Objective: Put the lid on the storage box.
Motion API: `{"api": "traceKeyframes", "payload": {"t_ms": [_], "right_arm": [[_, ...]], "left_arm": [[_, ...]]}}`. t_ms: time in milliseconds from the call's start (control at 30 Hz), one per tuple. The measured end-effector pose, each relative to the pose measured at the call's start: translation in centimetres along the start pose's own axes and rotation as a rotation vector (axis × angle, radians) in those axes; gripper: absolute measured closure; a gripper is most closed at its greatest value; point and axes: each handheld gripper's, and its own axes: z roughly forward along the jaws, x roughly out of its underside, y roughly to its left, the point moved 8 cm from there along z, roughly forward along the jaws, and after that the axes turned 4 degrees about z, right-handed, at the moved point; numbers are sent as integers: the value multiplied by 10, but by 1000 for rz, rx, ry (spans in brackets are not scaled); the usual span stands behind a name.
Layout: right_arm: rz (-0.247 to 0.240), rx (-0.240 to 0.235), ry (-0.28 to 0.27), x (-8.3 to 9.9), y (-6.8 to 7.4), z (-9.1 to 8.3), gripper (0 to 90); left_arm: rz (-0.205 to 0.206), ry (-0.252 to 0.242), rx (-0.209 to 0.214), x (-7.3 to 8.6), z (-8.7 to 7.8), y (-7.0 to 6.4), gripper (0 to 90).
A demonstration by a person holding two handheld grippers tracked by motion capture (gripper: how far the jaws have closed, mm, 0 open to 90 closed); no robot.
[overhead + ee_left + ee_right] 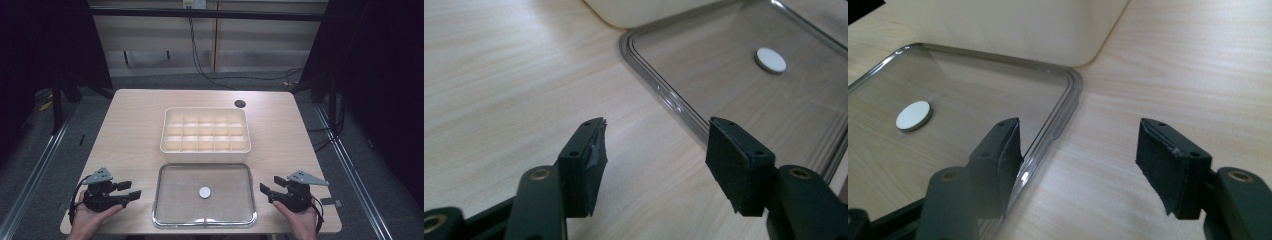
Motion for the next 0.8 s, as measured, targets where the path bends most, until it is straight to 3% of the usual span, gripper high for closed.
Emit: {"api": "traceKeyframes", "payload": {"t_ms": [133,267,433,600,800], "right_arm": [[26,-36,51,3,0,2,352],[13,-51,93,6,5,3,355],[18,-80,91,0,10,2,347],[-8,-119,117,-1,19,6,344],[-13,-138,134,-3,28,11,355]], "left_arm": [[37,21,-15,1,2,-1,412],[22,12,6,-1,1,-4,421],[-6,16,20,-4,5,-7,414],[34,32,38,-9,11,-17,427],[43,49,73,-14,19,-27,420]]}}
